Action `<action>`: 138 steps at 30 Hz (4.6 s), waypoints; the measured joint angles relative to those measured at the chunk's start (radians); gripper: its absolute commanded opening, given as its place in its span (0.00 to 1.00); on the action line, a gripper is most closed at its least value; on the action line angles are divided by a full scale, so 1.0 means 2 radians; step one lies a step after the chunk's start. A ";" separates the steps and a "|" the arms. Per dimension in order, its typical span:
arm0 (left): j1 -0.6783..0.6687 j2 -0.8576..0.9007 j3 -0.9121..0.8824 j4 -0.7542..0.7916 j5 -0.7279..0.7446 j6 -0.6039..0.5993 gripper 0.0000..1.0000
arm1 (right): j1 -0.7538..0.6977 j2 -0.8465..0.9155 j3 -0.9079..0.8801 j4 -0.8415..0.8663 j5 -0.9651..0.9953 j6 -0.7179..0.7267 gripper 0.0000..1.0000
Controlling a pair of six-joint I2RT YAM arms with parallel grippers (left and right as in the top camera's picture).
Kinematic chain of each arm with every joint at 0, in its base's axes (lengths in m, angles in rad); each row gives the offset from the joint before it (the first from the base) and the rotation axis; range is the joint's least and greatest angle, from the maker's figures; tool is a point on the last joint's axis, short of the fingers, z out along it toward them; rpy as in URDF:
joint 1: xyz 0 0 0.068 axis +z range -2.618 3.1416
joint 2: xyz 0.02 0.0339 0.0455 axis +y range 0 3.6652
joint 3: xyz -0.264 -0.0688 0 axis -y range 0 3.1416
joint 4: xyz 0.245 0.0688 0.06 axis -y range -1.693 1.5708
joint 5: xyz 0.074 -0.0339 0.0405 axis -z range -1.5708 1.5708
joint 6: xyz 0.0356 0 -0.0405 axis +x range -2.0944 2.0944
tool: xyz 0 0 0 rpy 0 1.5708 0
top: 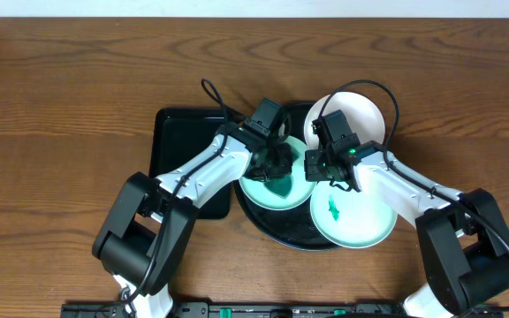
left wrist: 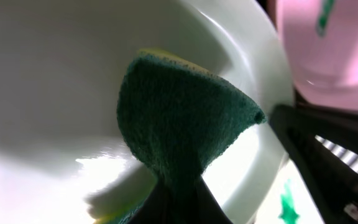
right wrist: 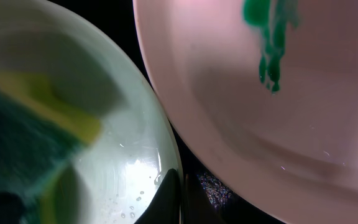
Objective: Clean dirty plates on tray and stack at the side
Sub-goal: 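Rub the sponge in circles over the pale green plate, left gripper, then continue scrubbing the pale green plate center with the left gripper sponge, then lift the sponge with the left gripper and carry it to the black tray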
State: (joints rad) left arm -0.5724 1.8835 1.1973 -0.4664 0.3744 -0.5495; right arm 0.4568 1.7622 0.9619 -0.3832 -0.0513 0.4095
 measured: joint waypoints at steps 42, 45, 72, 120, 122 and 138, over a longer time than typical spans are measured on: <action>0.007 -0.004 -0.001 -0.014 -0.159 0.015 0.08 | 0.000 0.000 0.000 0.000 0.000 0.000 0.01; 0.007 -0.003 -0.001 -0.013 -0.138 0.015 0.08 | 0.000 0.000 0.000 0.000 0.000 0.000 0.01; 0.002 -0.026 -0.001 -0.012 -0.003 -0.015 0.07 | 0.000 0.000 0.000 0.000 0.000 0.000 0.01; 0.002 0.023 -0.001 0.055 0.022 -0.026 0.08 | 0.000 0.000 0.000 0.000 0.000 0.000 0.01; 0.002 0.022 -0.001 0.055 0.019 -0.022 0.07 | 0.000 0.000 0.000 0.000 0.000 0.000 0.01; 0.049 -0.016 -0.001 0.000 -0.089 0.030 0.08 | 0.000 0.000 0.000 0.001 0.000 0.000 0.01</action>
State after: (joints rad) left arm -0.4747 1.8523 1.1954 -0.4667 0.1974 -0.4904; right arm 0.4568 1.7622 0.9619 -0.3820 -0.0513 0.4095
